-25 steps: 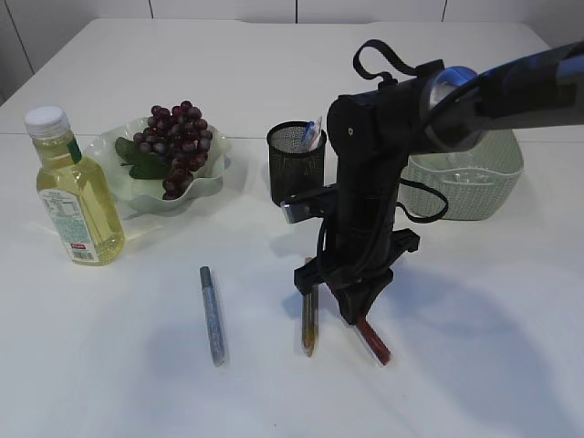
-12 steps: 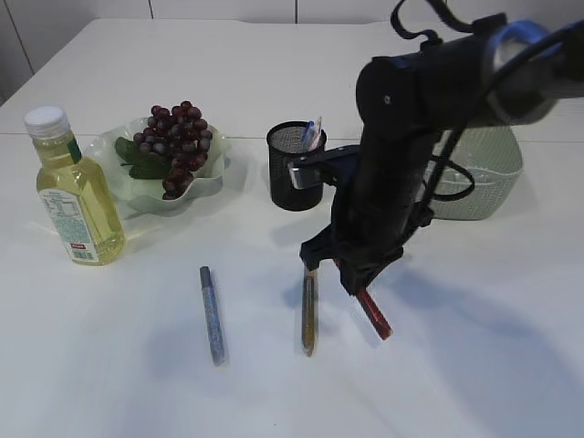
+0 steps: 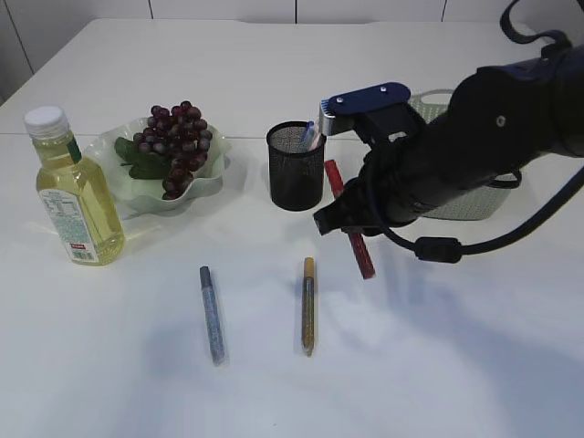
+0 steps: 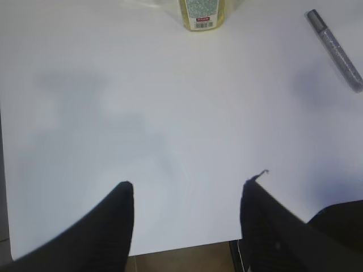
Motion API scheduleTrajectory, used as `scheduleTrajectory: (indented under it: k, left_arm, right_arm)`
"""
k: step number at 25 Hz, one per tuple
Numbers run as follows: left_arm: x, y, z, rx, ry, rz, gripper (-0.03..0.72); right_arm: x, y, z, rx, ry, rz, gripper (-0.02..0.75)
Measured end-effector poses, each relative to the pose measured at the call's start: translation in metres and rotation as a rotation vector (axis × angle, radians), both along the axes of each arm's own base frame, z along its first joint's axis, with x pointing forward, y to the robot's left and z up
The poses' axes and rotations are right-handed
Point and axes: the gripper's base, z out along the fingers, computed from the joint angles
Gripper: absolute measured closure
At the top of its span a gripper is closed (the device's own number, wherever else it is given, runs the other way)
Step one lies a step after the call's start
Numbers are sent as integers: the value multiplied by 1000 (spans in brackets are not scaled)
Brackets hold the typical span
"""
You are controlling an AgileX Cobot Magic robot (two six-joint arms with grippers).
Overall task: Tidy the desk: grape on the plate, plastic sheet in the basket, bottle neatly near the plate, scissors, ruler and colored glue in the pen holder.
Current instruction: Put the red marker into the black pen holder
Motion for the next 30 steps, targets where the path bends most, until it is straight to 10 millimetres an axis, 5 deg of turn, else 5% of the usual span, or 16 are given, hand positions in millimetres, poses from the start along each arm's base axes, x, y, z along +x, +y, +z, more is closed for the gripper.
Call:
scheduleTrajectory:
  k: [14, 22, 30]
  left_arm:
    - [0, 1, 0, 8, -1, 2, 254]
    - [1, 3, 0, 37, -7, 9, 254]
    - [1, 3, 0, 37, -7, 9, 254]
  right_arm:
    - [40, 18, 45, 225, -585, 12, 645]
    - [75, 37, 57, 263, -660, 10, 645]
    - [112, 47, 46, 254, -671, -4, 645]
